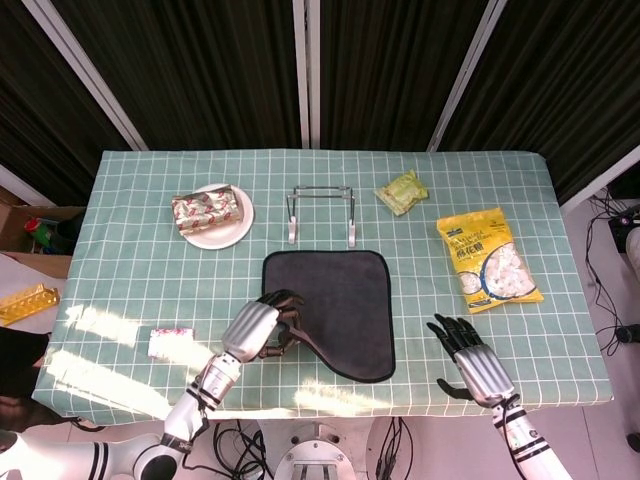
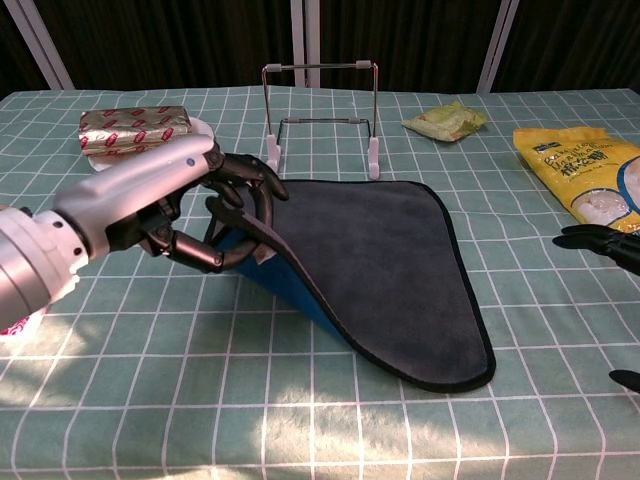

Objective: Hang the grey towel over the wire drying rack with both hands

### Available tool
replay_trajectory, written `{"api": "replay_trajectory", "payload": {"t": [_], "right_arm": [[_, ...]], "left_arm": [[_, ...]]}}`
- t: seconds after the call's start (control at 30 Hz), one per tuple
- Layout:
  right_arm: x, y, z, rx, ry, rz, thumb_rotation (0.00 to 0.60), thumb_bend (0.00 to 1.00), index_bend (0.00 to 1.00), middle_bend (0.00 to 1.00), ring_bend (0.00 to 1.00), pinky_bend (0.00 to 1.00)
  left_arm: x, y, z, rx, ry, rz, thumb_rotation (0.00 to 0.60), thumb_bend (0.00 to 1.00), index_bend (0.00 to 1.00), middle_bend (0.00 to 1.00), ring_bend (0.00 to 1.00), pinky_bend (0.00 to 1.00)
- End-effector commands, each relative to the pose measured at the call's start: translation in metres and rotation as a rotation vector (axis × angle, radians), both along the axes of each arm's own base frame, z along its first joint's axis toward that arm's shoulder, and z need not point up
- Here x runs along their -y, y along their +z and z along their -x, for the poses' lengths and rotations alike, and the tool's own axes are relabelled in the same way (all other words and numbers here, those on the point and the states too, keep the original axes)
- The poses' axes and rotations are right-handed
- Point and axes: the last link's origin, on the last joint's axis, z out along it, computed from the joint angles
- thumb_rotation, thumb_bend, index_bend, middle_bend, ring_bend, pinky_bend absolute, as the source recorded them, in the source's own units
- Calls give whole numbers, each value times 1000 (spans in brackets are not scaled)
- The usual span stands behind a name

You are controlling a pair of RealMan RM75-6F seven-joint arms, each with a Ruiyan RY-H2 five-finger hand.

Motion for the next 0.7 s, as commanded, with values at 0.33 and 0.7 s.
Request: {"api": "replay_trajectory", "payload": {"t": [0.33,0.7], "right_arm": [[0,-41,-34,95,60,-4,600,174,0,0,0,0],[-1,-76,-49,183,74,22,600,160,1,0,0,0]], "left_arm": [[-13,10,-24,-7,50,-30,600,568,790,266,172,267],[-24,13,-42,-6,122,-19,600,569,800,281,172,267]]}}
